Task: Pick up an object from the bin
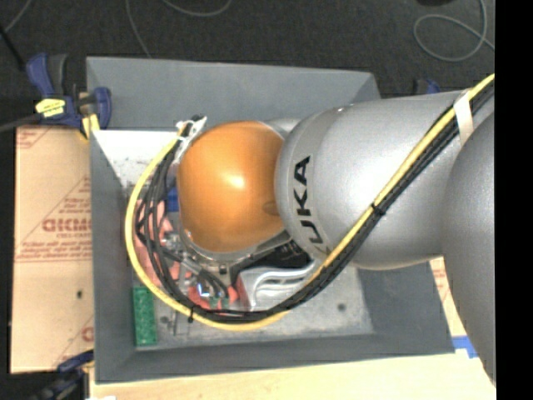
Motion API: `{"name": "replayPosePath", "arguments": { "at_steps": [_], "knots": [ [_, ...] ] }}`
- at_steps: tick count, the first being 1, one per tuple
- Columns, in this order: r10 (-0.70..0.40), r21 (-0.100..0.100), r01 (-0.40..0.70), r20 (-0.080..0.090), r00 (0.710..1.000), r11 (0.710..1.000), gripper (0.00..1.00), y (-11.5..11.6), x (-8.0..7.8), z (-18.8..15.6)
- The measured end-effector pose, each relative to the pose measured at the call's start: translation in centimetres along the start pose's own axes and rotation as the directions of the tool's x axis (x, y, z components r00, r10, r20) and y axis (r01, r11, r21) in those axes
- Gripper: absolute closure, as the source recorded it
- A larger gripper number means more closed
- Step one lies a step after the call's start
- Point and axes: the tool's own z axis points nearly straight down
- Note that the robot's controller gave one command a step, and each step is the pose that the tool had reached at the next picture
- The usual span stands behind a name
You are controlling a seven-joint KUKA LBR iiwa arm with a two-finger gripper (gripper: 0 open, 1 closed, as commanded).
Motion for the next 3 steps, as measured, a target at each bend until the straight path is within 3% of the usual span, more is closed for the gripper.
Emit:
{"name": "replayPosePath", "arguments": {
  "at_steps": [1,3],
  "knots": [
    [0.006,-0.002,-0.006,0.007,1.0,1.0,0.0,-0.1,-0.2,-0.5],
    [0.185,-0.001,-0.185,0.006,0.983,0.983,0.0,-4.7,-1.2,5.7]
  ]
}}
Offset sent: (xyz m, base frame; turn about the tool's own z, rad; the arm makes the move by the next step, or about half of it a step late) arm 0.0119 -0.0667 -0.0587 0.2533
